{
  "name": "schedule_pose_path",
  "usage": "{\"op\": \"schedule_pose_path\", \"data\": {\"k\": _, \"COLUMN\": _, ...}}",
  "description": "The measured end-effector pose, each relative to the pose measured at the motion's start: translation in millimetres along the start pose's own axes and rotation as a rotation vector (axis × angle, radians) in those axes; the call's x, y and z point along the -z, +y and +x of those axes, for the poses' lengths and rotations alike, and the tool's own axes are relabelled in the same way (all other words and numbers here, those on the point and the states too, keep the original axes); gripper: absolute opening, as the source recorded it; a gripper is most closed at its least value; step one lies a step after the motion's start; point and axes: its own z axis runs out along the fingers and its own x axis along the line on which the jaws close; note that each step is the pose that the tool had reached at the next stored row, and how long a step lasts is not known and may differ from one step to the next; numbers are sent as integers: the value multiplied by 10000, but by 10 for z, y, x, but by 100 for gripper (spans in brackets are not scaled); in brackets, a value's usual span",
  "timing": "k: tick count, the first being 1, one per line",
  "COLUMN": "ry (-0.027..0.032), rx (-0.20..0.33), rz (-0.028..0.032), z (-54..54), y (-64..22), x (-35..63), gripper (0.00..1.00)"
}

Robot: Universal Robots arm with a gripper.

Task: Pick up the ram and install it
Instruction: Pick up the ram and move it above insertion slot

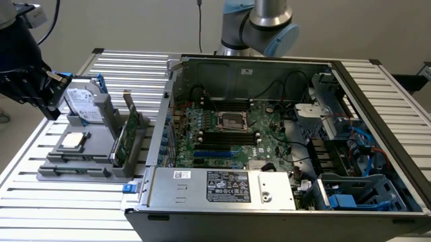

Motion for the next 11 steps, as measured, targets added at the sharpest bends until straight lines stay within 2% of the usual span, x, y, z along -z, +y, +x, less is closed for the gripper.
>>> {"op": "schedule_pose_path", "data": {"k": 7, "ry": 1, "rx": 46, "rz": -4, "z": 7, "y": -1, "x": -3, "gripper": 11}}
{"op": "schedule_pose_path", "data": {"k": 11, "ry": 15, "rx": 764, "rz": 0, "z": 6, "y": -1, "x": -25, "gripper": 11}}
